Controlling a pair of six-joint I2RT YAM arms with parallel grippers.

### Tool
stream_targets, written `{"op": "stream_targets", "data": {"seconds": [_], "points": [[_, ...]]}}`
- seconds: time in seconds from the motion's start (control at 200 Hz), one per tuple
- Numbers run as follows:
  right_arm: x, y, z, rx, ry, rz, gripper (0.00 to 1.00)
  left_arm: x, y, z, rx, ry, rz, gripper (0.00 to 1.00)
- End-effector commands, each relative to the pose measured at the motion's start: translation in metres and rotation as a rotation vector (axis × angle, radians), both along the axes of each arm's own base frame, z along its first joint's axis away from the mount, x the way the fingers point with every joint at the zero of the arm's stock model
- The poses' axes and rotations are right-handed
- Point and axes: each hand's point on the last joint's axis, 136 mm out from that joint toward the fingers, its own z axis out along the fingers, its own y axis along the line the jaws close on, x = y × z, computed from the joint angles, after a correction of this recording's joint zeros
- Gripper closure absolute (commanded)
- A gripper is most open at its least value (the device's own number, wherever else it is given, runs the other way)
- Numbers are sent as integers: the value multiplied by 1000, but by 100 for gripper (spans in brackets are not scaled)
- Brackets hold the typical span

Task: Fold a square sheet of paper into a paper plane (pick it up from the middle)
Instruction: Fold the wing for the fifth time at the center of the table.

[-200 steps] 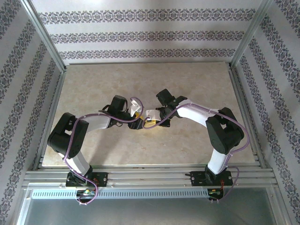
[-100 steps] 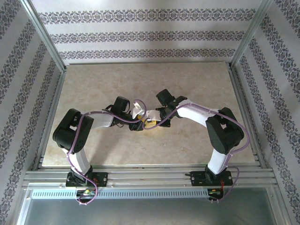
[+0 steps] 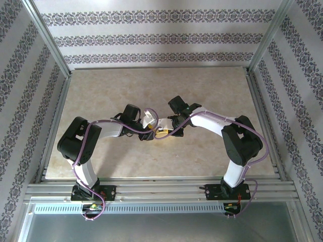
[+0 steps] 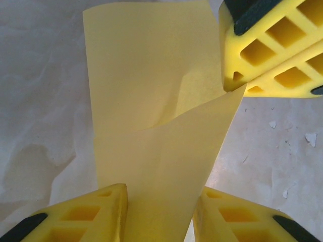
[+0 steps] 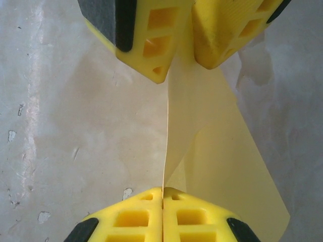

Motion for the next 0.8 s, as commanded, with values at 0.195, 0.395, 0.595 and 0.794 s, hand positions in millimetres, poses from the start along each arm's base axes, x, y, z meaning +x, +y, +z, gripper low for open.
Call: {"op": "stream_targets", "data": {"seconds": [0.195,0.395,0.595,0.794], "points": [[-1,4,-1,-2,0,19,89,-6,-4,-9,45,-10,-47,70],[3,3,6,16,-16,-1,76,-6,-3,-9,44,-12,-44,78],[19,-6,34,113,-48,-107,65,-4,-4,-7,31,-16,-26,83],[46,-26,67,299,-83,-415,60,2,-6,-2,-9,24,55,91]]}}
